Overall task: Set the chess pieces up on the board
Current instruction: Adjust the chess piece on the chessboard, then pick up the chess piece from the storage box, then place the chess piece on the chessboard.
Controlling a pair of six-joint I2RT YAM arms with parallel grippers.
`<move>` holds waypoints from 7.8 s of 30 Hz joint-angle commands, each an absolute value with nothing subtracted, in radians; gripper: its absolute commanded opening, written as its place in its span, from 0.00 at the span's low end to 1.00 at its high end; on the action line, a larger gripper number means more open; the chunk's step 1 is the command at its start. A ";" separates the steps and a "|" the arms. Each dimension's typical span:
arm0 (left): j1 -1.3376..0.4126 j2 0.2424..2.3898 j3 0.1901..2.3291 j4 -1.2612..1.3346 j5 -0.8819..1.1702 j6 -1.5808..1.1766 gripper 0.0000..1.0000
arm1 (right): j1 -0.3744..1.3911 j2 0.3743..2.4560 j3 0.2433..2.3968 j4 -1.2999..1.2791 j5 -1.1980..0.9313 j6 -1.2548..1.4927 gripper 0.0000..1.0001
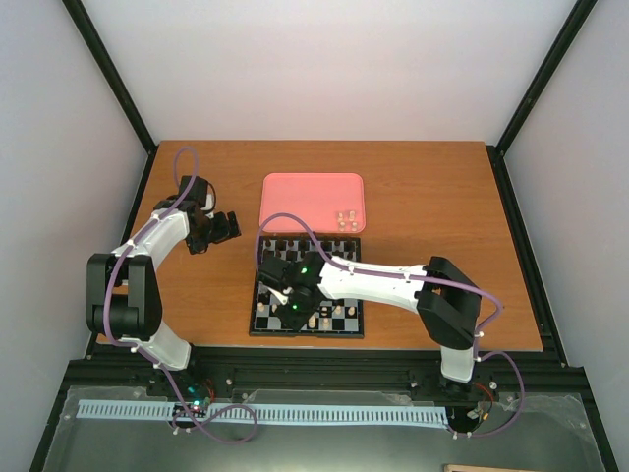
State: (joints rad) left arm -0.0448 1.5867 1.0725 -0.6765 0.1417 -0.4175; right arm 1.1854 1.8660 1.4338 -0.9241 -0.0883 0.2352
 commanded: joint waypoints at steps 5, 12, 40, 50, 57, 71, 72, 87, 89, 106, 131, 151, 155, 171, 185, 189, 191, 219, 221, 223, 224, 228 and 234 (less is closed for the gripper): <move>-0.047 1.574 1.095 -0.676 0.137 -0.398 1.00 | 1.187 1.887 1.452 -0.916 -0.092 0.226 0.29; -0.046 1.577 1.097 -0.675 0.138 -0.397 1.00 | 1.187 1.893 1.457 -0.919 -0.081 0.227 0.21; -0.046 1.587 1.097 -0.670 0.141 -0.396 1.00 | 1.189 1.811 1.423 -0.961 -0.066 0.267 0.12; -0.047 1.592 1.097 -0.667 0.144 -0.397 1.00 | 1.189 1.808 1.394 -0.944 -0.092 0.269 0.12; -0.046 1.586 1.094 -0.669 0.143 -0.396 1.00 | 1.187 1.820 1.385 -0.917 -0.087 0.257 0.13; -0.046 1.589 1.094 -0.668 0.143 -0.397 1.00 | 1.180 1.839 1.363 -0.910 -0.097 0.261 0.13; -0.046 1.590 1.094 -0.668 0.144 -0.397 1.00 | 1.180 1.840 1.362 -0.908 -0.097 0.262 0.13; -0.046 1.587 1.096 -0.670 0.146 -0.396 1.00 | 1.178 1.824 1.373 -0.924 -0.033 0.275 0.33; -0.046 1.589 1.098 -0.671 0.147 -0.396 1.00 | 1.178 1.815 1.382 -0.929 -0.019 0.272 0.34; -0.047 1.605 1.124 -0.673 0.162 -0.399 1.00 | 1.079 1.741 1.615 -1.053 0.155 0.273 0.46; -0.047 1.606 1.200 -0.738 0.108 -0.393 1.00 | 0.468 2.272 2.079 -1.042 0.137 0.144 0.32; -0.046 1.649 1.224 -0.740 0.110 -0.387 1.00 | 0.460 2.361 2.086 -1.052 0.033 0.127 0.36; -0.046 1.660 1.234 -0.742 0.109 -0.386 1.00 | 0.460 2.369 2.093 -1.057 0.046 0.127 0.36; -0.046 1.662 1.250 -0.757 0.106 -0.378 1.00 | 0.456 2.419 2.151 -1.076 0.062 0.127 0.19; -0.046 1.625 1.246 -0.769 0.098 -0.389 1.00 | 0.478 2.248 2.215 -1.114 0.129 0.127 0.13; -0.046 1.606 1.241 -0.769 0.103 -0.391 1.00 | 0.545 2.167 2.220 -1.131 0.114 0.137 0.13; -0.047 1.607 1.241 -0.776 0.104 -0.393 1.00 | 0.597 2.135 2.220 -1.147 0.093 0.149 0.13; -0.047 1.481 1.059 -0.731 0.120 -0.420 1.00 | 1.233 1.934 1.692 -0.896 -0.113 0.148 0.13; -0.047 1.471 1.053 -0.731 0.116 -0.422 1.00 | 1.236 1.952 1.694 -0.894 -0.121 0.136 0.13; -0.046 1.460 1.048 -0.731 0.111 -0.423 1.00 | 1.236 1.966 1.692 -0.893 -0.134 0.122 0.13; -0.046 1.455 1.047 -0.731 0.112 -0.423 1.00 | 1.237 1.972 1.690 -0.893 -0.141 0.114 0.14; -0.047 1.445 1.045 -0.733 0.107 -0.425 1.00 | 1.239 2.004 1.694 -0.907 -0.140 0.084 0.13; -0.047 1.444 1.049 -0.732 0.102 -0.425 1.00 | 1.239 2.039 1.703 -0.921 -0.142 0.059 0.14</move>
